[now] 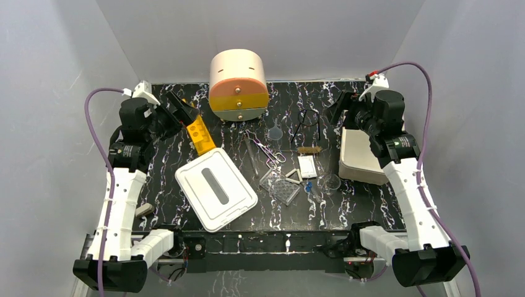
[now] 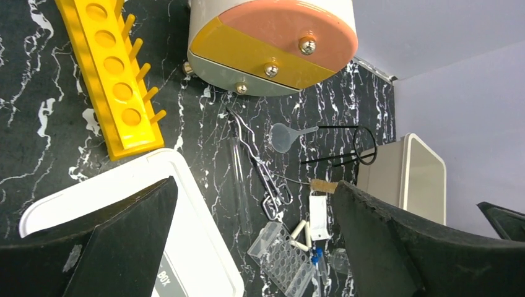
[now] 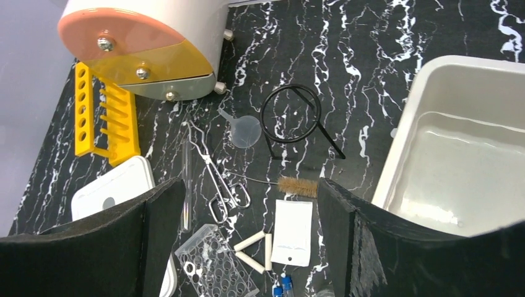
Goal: Organize the chemistry lab equipment
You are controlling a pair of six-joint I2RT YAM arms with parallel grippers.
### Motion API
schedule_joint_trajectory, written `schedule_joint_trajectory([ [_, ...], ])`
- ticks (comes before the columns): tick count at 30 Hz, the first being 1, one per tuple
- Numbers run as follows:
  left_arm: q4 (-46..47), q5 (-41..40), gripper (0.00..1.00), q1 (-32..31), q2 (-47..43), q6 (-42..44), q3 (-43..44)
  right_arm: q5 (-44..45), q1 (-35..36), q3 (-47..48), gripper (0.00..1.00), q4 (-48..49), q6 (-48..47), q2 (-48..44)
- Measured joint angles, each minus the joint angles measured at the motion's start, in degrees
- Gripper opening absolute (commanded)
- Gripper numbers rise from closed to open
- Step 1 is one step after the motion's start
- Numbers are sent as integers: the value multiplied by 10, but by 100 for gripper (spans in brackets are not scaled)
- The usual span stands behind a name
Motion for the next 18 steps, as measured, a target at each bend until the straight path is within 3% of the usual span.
schedule_joint_trajectory([
  [8,43,35,98,2,-5,-29,-24,-54,40,-1,85,25,-14,18],
  [14,68,65,98,2,-5,-34,-65,-57,132,13,84,17,-37,76],
  [18,77,66,98,2,-9,-30,-81,-27,203,26,77,4,-45,117],
])
